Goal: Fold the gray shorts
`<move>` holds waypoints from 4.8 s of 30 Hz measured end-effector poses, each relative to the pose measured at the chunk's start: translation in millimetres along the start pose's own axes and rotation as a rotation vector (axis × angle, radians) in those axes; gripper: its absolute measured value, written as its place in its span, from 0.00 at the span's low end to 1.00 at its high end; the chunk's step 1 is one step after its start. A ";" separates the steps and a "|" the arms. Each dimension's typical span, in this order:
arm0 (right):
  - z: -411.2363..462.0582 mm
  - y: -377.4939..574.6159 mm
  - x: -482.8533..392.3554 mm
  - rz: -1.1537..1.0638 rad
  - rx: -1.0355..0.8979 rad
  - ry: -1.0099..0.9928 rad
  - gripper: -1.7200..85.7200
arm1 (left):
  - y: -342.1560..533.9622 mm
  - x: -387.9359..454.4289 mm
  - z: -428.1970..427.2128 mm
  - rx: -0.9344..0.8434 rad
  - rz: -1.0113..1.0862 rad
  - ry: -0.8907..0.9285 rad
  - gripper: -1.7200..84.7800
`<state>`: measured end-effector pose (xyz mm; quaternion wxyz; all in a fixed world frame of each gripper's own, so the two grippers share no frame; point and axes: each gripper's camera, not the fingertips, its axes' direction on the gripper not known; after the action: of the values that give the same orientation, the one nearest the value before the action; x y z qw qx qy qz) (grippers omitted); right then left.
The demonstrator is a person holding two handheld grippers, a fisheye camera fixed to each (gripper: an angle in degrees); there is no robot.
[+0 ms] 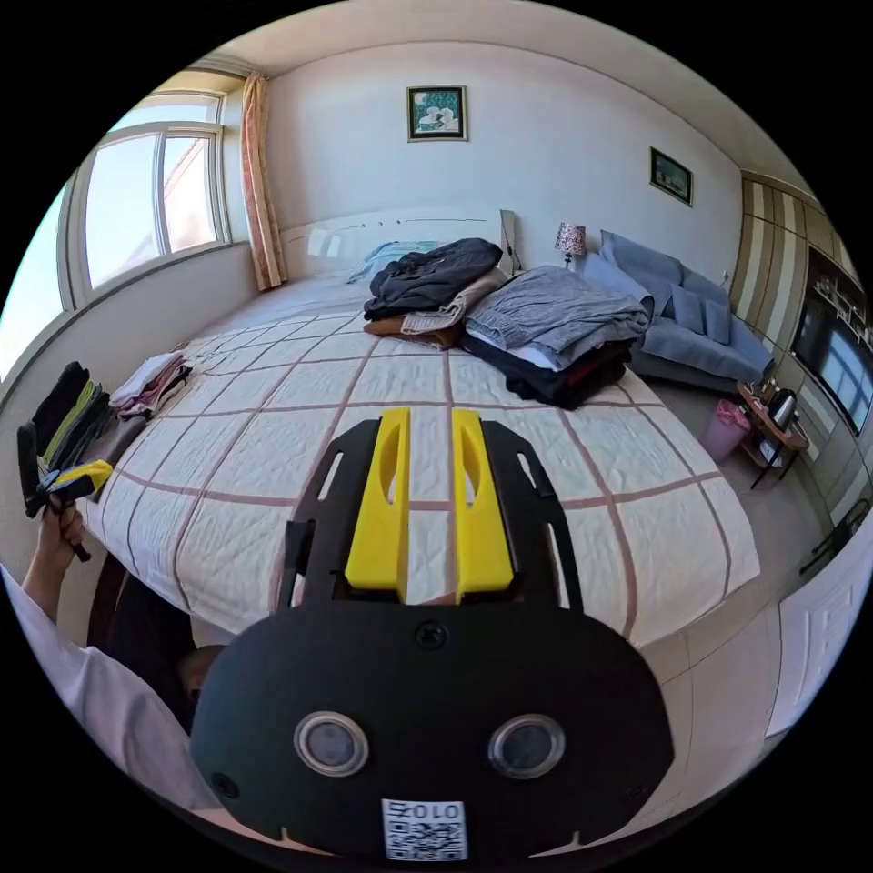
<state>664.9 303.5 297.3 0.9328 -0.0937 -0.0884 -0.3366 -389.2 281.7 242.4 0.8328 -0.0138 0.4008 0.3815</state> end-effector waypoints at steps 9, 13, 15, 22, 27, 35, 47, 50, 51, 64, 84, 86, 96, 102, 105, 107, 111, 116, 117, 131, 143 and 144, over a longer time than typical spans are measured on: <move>58.2 -95.2 90.0 0.031 0.053 0.114 0.15 | -25.0 22.6 -32.3 -0.062 -0.058 0.018 0.02; 93.3 -140.9 106.3 -0.005 0.025 0.188 0.18 | -7.0 1.4 -74.4 -0.045 -0.187 -0.042 0.02; 119.2 -160.0 110.6 -0.028 -0.019 0.185 0.19 | 2.2 -5.6 -88.8 -0.051 -0.238 -0.080 0.02; 172.6 -177.9 103.6 -0.111 -0.105 0.348 0.17 | 20.6 -29.4 -133.6 -0.030 -0.358 -0.097 0.02; 147.2 -193.8 130.4 0.015 -0.142 0.171 0.06 | 22.6 -36.9 -151.3 -0.007 -0.357 -0.055 0.02; 12.0 -263.5 81.7 -0.129 0.097 0.068 0.04 | 40.8 -43.5 -189.7 0.049 -0.358 0.032 0.02; -219.2 -353.1 -102.2 -0.472 0.367 -0.134 0.05 | 69.5 -34.9 -295.5 0.218 -0.252 -0.002 0.09; -230.7 -357.4 -136.2 -0.496 0.363 -0.298 0.05 | 66.3 -29.8 -324.6 0.262 -0.211 -0.016 0.12; -231.9 -354.0 -149.3 -0.519 0.366 -0.370 0.05 | 64.3 -27.6 -329.9 0.264 -0.198 -0.022 0.13; 4.3 -151.4 -175.8 -0.387 -0.164 -0.464 0.05 | -7.2 38.0 -318.0 0.127 -0.112 -0.106 0.20; 30.1 59.7 -29.2 0.079 -0.249 -0.602 0.07 | -88.1 167.8 -123.0 -0.348 0.812 -0.521 0.17; 30.2 62.0 -32.2 0.067 -0.258 -0.624 0.06 | -120.9 157.6 -133.9 -0.378 0.776 -0.455 0.14; 15.9 79.4 -97.1 -0.127 -0.082 -0.490 0.20 | -293.7 37.8 -233.7 -0.275 0.403 -0.072 0.11; -29.5 82.8 -129.7 -0.224 0.069 -0.469 0.20 | -374.1 1.7 -250.8 -0.152 0.314 0.098 0.10; -66.3 77.8 -134.2 -0.278 0.168 -0.495 0.19 | -396.8 -15.9 -244.0 -0.092 0.222 0.254 0.10; -83.0 73.9 -135.0 -0.293 0.211 -0.514 0.19 | -404.1 -27.0 -233.5 -0.064 0.182 0.355 0.10; -93.7 59.5 -120.7 -0.258 0.205 -0.654 0.20 | -401.6 -33.6 -213.1 -0.078 0.190 0.452 0.10; -94.8 51.7 -82.4 -0.108 0.257 -0.846 0.19 | -380.8 -52.3 -172.9 -0.200 0.202 0.516 0.09; -86.1 50.5 -74.1 -0.057 0.220 -0.880 0.19 | -377.9 -55.5 -167.7 -0.218 0.201 0.537 0.09; 7.9 81.2 21.2 0.284 -0.118 -0.618 0.17 | -325.1 -160.9 -155.2 -0.084 -0.002 0.607 0.07; 30.0 78.4 74.4 0.286 -0.177 -0.666 0.20 | -280.6 -155.3 -206.7 -0.168 0.223 0.586 0.07; 34.4 67.0 75.1 0.259 -0.170 -0.742 0.20 | -276.4 -153.9 -209.6 -0.175 0.233 0.580 0.07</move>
<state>761.6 316.3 339.9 0.8611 -0.2961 -0.3787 -0.1658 -407.8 -79.1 126.4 0.6301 -0.1476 0.5860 0.4877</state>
